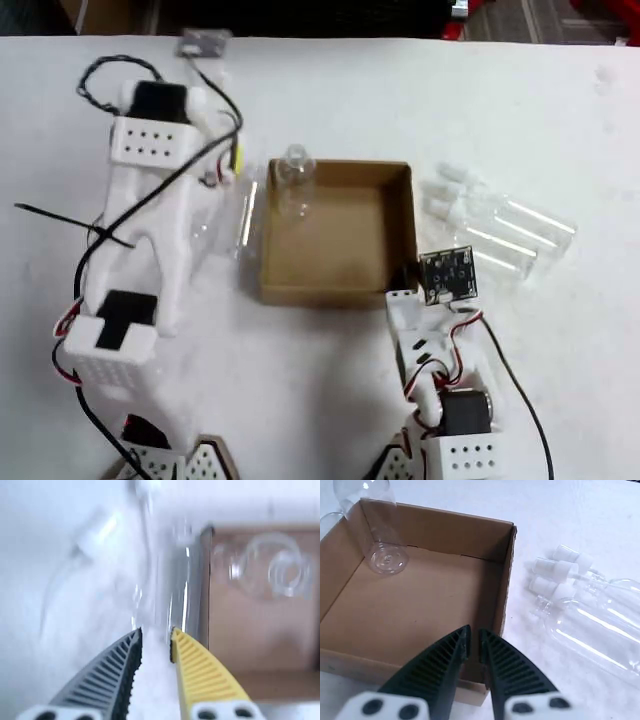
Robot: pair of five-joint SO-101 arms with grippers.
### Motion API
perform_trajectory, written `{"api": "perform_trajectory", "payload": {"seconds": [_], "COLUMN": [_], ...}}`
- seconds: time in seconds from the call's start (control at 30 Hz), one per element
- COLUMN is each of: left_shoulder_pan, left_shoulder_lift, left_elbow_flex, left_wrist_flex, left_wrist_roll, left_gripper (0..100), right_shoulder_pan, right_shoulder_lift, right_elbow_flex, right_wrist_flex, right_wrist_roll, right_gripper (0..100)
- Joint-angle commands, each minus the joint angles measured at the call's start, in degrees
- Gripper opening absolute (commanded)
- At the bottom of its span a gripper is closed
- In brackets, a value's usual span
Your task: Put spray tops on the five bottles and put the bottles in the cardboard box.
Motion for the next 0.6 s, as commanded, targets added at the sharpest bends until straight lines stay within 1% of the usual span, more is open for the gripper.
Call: {"api": "perform_trajectory", "payload": {"seconds": [0.0, 0.07, 0.13, 0.27, 0.43, 0.47, 0.57], "left_shoulder_pan": [0.04, -0.13, -0.13, 0.48, -0.04, -0.04, -0.04], "left_shoulder_lift": [4.88, 8.92, 13.05, 20.09, 28.44, 30.11, 34.86], "left_elbow_flex": [-3.87, -5.1, -8.18, -17.23, -26.99, -28.57, -32.79], "left_wrist_flex": [-9.41, -12.92, -14.33, -13.01, -11.25, -10.64, -9.41], "left_wrist_roll": [-1.14, -1.14, -1.05, -0.79, -0.7, -0.7, -0.7], "left_gripper": [10, 10, 10, 10, 22, 23, 22], "right_shoulder_pan": [0.57, 0.57, 0.57, 0.57, 0.57, 0.57, 0.57], "right_shoulder_lift": [-0.04, -0.04, -0.04, -0.04, -0.04, -0.04, -0.04], "right_elbow_flex": [0.53, 0.53, 0.53, 0.53, 0.53, 0.53, 0.53], "right_wrist_flex": [-0.04, -0.04, -0.04, -0.04, -0.04, -0.04, -0.04], "right_wrist_roll": [0.0, 0.0, 0.0, 0.0, 0.0, 0.0, 0.0], "right_gripper": [1.9, 1.9, 1.9, 1.9, 1.9, 1.9, 1.9]}}
